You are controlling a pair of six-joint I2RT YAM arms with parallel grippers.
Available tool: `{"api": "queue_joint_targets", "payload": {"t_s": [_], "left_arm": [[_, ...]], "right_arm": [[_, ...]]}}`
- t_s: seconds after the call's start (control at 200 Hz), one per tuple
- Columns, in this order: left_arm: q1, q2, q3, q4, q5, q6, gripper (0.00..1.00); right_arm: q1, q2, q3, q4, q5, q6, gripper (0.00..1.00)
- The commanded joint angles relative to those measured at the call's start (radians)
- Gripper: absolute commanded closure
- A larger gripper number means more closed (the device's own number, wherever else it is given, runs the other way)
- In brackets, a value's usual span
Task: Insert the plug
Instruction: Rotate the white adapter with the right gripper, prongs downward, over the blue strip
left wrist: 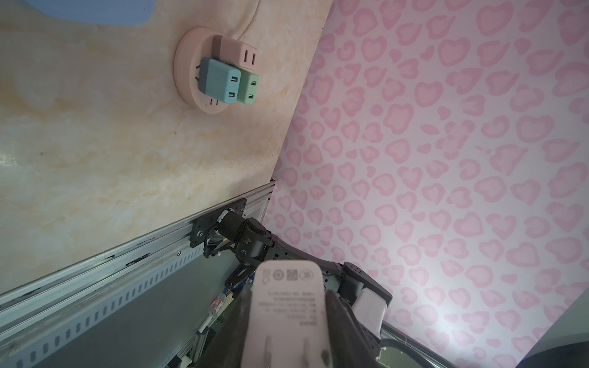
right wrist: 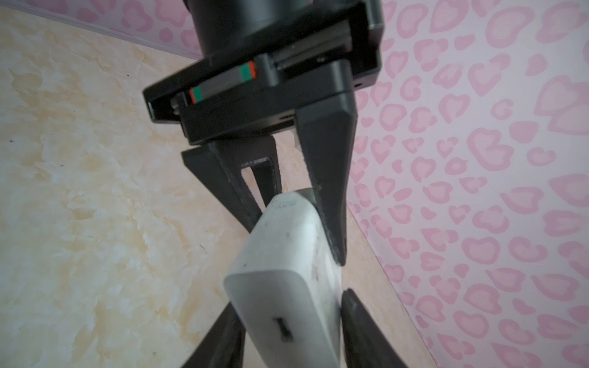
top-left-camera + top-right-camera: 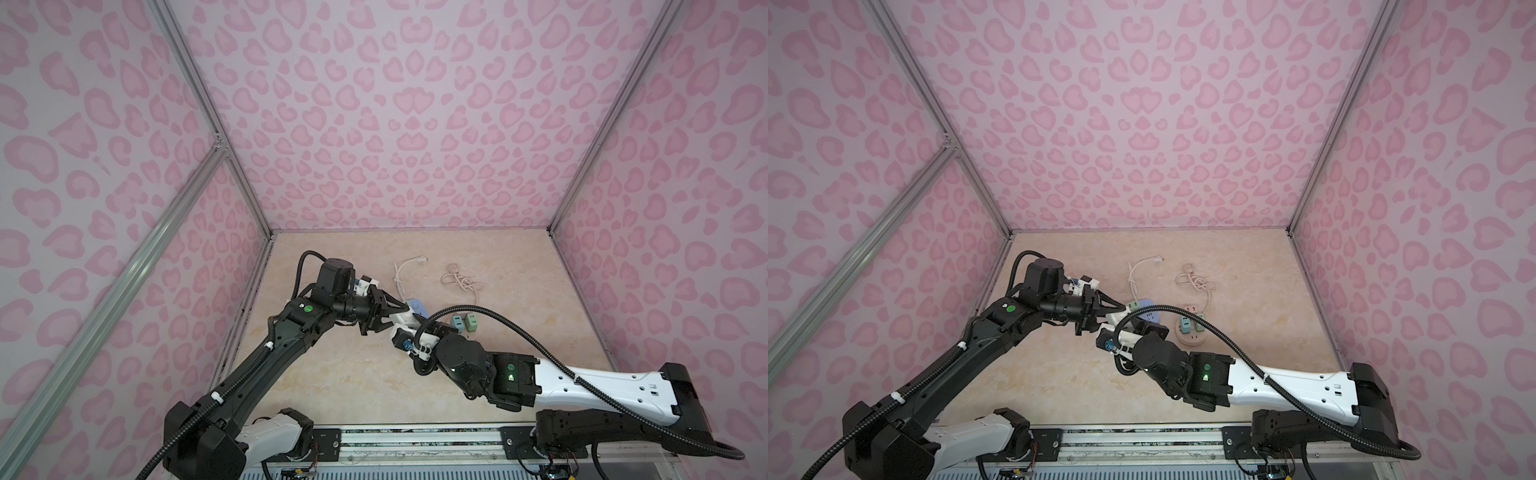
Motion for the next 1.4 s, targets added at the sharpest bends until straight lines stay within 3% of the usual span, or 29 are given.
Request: {"api": "queue_joint_targets", "payload": {"t_s": [0.0,0.245,0.345,0.47,0.505,0.575,0.605,0.645,0.845,1.025,1.2,1.395], "left_arm": [[-0.004,-0.009,-0.010,0.060,0.032,-0.008,0.97],[-0.026,-0.009,-0.025,0.118,0.043,-0.046,0.97],[-0.034,-0.004,-0.036,0.156,0.050,-0.068,0.97],[-0.037,0.000,-0.053,0.171,0.049,-0.079,0.96],[-0.037,0.002,-0.058,0.171,0.048,-0.078,0.89],[-0.036,0.002,-0.062,0.162,0.031,-0.071,0.66],[-0.037,0.003,-0.065,0.161,0.019,-0.066,0.50],[-0.035,0.005,-0.061,0.149,0.002,-0.054,0.38],[0.018,0.011,-0.018,0.003,-0.074,0.081,0.07],[0.109,0.012,-0.008,-0.059,-0.108,0.172,0.04],[0.139,-0.004,0.062,-0.274,-0.340,0.403,0.04],[0.139,-0.075,0.029,-0.240,-0.554,0.494,0.05]], "right_arm": [[-0.004,-0.003,-0.002,0.030,-0.015,-0.008,0.55],[-0.012,0.006,-0.004,0.037,-0.029,-0.011,0.63],[-0.013,0.011,-0.003,0.046,-0.030,-0.009,0.75],[-0.024,0.012,-0.007,0.055,-0.043,0.011,0.97],[-0.028,0.012,-0.007,0.052,-0.049,0.018,1.00],[-0.039,0.017,-0.004,0.039,-0.065,0.043,1.00],[-0.043,0.019,-0.001,0.029,-0.076,0.057,1.00],[-0.051,0.023,0.004,0.010,-0.092,0.074,1.00],[-0.118,0.029,0.043,-0.117,-0.205,0.206,1.00],[-0.260,0.010,0.072,-0.214,-0.390,0.396,1.00],[-0.392,0.037,0.143,-0.342,-0.508,0.581,1.00],[-0.516,0.125,0.262,-0.507,-0.675,0.755,1.00]]}}
